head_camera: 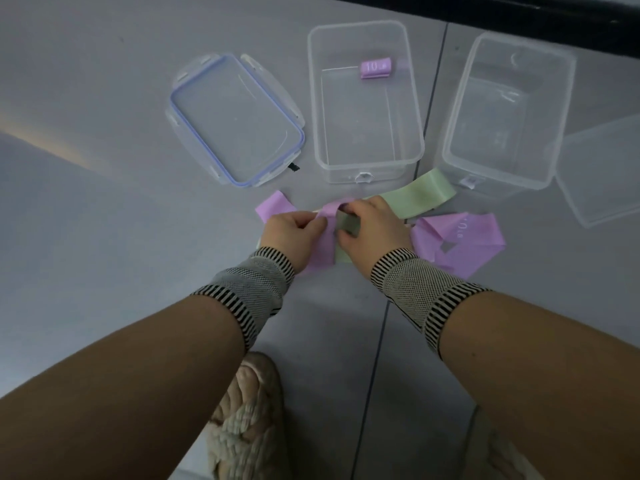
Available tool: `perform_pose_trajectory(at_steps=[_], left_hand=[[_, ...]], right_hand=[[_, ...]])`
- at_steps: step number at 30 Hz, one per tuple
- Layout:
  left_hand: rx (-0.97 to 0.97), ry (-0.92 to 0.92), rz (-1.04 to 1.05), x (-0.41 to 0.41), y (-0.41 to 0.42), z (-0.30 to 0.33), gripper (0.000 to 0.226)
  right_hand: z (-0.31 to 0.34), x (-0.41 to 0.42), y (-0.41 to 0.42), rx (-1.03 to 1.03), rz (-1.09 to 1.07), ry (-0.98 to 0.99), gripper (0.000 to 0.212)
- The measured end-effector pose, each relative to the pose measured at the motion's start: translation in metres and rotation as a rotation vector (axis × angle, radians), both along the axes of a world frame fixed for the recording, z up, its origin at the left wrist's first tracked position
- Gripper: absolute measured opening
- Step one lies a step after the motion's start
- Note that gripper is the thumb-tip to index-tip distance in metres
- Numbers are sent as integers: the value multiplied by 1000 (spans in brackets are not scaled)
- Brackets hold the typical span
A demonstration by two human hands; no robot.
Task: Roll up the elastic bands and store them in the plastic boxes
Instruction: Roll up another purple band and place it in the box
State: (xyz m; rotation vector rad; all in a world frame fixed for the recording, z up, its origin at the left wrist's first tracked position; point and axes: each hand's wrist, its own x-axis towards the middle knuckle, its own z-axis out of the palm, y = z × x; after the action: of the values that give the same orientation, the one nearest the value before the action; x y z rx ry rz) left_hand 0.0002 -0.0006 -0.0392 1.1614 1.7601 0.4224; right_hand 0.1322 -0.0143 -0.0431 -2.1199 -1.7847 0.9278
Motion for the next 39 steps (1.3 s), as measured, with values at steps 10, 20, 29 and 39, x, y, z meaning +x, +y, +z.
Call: perform_pose_trajectory(at_steps=[10, 20, 29, 39], left_hand=[[24, -346, 361, -13, 10, 26, 26], [-68, -818, 889, -36, 34, 82, 24], [-142, -1075, 743, -45, 29, 97, 24], [-283, -1289, 707, -70, 23, 75, 15]], right_hand=[[5, 7, -5, -26, 35, -143, 23], [28, 34, -6, -174, -61, -309, 23], [33, -43, -18, -36, 369, -74, 55], [1, -62, -1, -51, 268, -217, 28]])
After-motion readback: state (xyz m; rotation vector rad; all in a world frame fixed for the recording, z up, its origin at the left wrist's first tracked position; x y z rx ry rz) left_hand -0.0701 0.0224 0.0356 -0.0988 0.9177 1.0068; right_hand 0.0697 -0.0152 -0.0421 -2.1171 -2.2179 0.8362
